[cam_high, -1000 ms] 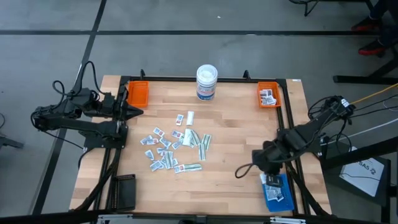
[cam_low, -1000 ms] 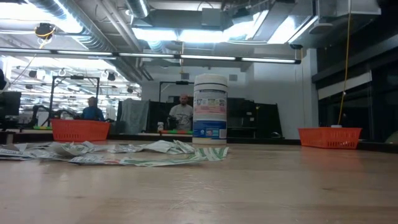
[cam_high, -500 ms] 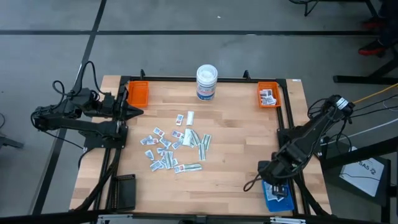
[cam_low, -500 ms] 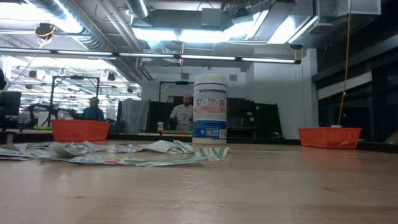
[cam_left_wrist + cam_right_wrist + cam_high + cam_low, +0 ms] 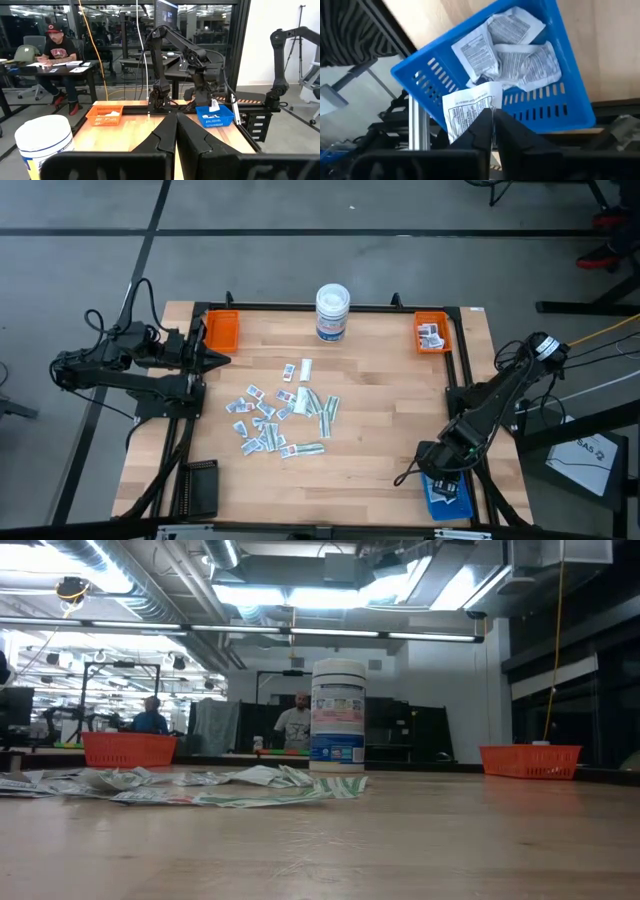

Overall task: Pick & Place First Aid Supplies
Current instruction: Put the blue alcohol pad into the blue bin, then put the green bandage pack into the black bin

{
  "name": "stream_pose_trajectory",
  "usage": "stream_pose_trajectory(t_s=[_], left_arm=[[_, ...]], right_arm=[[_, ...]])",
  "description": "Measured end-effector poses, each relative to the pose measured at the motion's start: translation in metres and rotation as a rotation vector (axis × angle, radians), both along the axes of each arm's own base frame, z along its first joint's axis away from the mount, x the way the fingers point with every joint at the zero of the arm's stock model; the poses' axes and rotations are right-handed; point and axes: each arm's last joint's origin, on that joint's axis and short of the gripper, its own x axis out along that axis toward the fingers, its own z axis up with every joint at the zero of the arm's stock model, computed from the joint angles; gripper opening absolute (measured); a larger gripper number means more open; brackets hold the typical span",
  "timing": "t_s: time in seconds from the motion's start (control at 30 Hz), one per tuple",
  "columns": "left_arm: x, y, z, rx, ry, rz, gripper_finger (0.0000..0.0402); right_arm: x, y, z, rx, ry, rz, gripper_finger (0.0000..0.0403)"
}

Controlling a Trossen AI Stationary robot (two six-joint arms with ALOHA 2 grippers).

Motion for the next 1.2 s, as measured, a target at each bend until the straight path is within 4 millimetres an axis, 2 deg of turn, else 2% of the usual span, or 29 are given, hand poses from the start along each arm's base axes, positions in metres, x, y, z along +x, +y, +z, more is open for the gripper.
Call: stream_pose_trajectory(t_s=[0.27,0.7,1.2], left_arm=[[0.0,0.0,0.0,0.0,0.0,0.0,0.0004],[0.0,0.0,0.0,0.0,0.0,0.0,0.0004],[0.0,0.0,0.0,0.0,0.0,0.0,0.0004]], right_arm=[[0.001,0.001,-0.002,0.007,-0.01,-0.015,0.0059],[0.008,-0.006,0.001,0.033,-0.02,-0.055,0.0156],[0.044,-0.016,0.014,0.284,-0.24,-0.046,0.0169]])
